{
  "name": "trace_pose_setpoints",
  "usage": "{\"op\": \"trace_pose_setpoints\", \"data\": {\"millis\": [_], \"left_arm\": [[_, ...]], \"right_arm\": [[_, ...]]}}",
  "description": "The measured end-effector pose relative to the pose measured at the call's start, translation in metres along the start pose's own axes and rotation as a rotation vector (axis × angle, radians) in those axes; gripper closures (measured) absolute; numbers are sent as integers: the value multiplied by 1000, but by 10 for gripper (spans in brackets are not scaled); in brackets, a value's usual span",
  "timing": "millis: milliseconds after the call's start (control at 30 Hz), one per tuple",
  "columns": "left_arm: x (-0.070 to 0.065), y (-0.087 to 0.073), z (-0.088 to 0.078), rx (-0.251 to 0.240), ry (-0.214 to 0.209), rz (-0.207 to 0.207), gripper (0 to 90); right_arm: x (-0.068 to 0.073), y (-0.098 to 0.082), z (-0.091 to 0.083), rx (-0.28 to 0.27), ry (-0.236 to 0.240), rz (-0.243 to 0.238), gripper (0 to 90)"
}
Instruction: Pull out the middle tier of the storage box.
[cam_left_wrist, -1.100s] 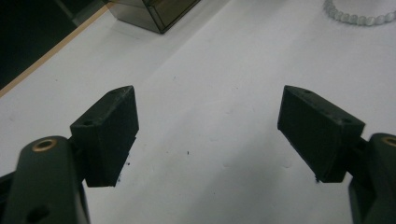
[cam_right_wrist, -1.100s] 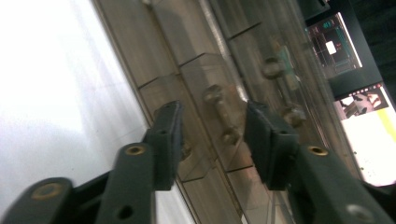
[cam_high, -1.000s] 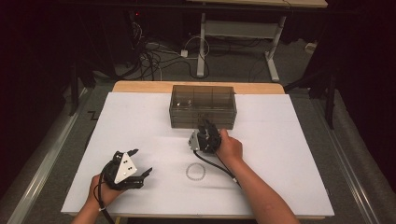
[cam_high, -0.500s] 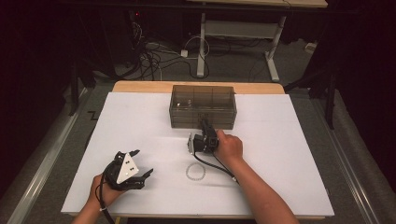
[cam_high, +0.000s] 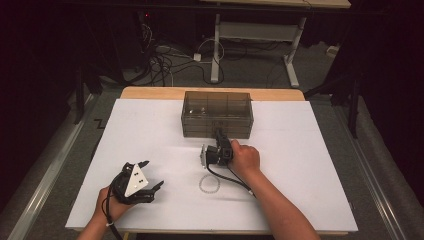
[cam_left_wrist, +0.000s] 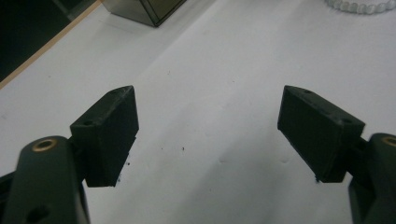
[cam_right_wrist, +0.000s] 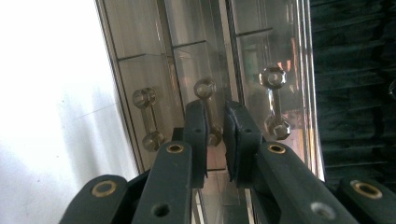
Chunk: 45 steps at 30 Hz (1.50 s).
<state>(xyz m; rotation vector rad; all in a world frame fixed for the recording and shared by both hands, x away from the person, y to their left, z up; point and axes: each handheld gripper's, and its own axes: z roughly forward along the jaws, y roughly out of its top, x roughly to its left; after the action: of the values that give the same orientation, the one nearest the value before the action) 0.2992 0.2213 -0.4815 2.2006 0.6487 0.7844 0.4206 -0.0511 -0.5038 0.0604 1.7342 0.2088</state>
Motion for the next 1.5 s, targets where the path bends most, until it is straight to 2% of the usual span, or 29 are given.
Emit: {"op": "trace_pose_setpoints", "data": {"millis": [700,1067,1500], "left_arm": [[0,0,-1,-1,-1,5,203],[0,0,-1,2,-3,9,203],[-1,0,0,3,-8,11,203]], "right_arm": [[1,2,-11,10,7,-3,813],[2,2,-16,-3,5,-13,814],[1,2,-19,-1,20,-5,813]]}}
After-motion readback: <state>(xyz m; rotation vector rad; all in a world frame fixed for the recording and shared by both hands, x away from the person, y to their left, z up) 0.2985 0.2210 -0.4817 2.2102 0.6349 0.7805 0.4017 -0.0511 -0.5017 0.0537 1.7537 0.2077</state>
